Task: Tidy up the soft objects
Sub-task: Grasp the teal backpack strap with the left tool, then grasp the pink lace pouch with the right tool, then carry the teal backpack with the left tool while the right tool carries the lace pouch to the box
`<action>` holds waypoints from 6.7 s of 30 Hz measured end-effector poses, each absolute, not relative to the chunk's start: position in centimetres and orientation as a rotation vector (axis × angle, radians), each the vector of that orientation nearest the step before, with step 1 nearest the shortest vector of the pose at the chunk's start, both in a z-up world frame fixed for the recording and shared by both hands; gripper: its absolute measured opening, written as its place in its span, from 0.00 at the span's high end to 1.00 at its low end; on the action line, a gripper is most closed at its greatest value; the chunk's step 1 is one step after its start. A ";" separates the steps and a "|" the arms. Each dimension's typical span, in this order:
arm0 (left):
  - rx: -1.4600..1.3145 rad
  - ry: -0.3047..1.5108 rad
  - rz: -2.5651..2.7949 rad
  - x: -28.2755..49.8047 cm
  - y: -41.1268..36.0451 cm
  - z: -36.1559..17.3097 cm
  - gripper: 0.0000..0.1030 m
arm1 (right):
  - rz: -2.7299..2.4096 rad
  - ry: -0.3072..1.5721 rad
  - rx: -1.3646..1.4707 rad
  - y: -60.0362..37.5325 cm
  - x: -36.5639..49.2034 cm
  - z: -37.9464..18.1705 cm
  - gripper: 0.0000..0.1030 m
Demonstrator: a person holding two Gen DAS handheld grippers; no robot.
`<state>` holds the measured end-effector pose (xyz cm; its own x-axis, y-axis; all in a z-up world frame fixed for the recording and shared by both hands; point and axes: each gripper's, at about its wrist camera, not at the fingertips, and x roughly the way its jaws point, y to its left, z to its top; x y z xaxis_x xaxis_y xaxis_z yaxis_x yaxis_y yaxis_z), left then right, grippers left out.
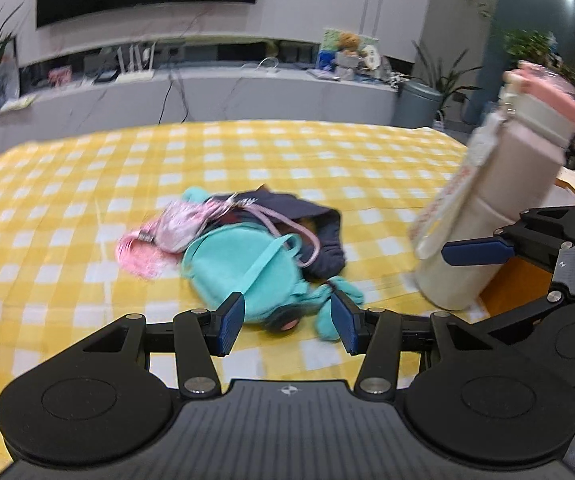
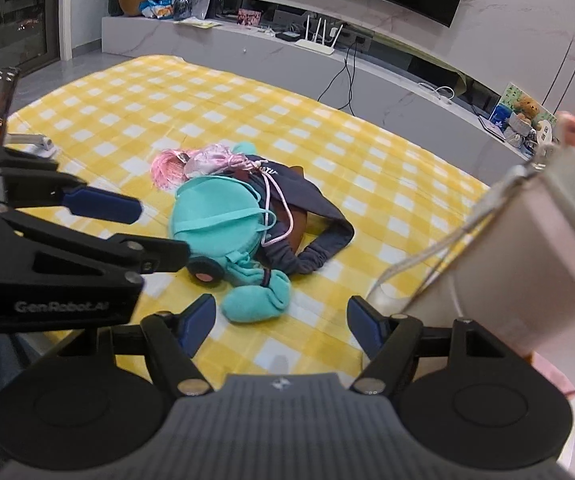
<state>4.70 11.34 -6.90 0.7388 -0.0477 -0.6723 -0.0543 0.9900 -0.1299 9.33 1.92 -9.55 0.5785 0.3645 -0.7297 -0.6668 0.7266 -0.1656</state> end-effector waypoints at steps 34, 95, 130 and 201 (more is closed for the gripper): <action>-0.444 0.863 0.129 9.9 17.1 -11.7 0.74 | 0.651 0.766 -0.516 6.8 14.9 -13.9 0.67; -0.955 0.893 0.032 6.9 17.9 -14.9 0.73 | 0.702 0.830 -0.452 6.6 10.6 -15.9 0.72; -0.620 0.777 0.318 5.4 22.8 -10.8 0.80 | 0.884 0.608 -0.477 16.3 16.8 -13.3 0.59; -0.213 0.507 -0.507 6.3 -7.2 5.9 0.80 | 0.289 0.323 -0.113 -23.2 4.1 2.1 0.61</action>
<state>6.31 -7.24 5.87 0.7547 -0.5125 -0.4096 0.4092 0.8557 -0.3167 4.10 -23.20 2.12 0.9076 0.2617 -0.3283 -0.2977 0.9525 -0.0637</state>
